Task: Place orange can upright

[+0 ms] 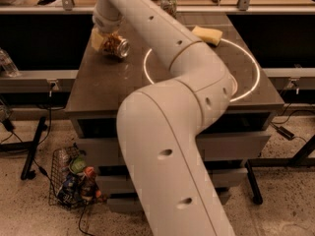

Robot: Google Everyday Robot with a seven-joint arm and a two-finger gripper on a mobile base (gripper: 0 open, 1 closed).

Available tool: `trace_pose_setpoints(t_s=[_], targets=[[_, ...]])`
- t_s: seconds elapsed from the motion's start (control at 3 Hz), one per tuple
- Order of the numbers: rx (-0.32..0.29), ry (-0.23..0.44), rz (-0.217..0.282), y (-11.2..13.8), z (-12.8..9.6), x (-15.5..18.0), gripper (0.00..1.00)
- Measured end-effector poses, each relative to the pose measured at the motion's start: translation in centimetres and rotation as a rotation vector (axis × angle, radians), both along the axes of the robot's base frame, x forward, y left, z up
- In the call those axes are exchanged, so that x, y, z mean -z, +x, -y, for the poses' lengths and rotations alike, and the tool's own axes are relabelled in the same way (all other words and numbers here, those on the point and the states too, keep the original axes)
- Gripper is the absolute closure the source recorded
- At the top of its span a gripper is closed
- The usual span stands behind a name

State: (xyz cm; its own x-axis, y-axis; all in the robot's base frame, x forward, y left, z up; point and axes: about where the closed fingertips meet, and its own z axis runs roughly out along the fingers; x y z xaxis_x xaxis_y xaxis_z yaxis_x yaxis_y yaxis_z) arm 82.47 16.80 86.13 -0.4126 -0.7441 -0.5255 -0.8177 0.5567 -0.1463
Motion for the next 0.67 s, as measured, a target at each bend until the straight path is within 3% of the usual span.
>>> trace_pose_setpoints(t_s=[0.33,0.67], targets=[[-0.029,0.078,0.052,-0.4,0.3,-3.0,1.00],[-0.120,0.231,0.149,-1.2,-0.2,-7.0,1.00]])
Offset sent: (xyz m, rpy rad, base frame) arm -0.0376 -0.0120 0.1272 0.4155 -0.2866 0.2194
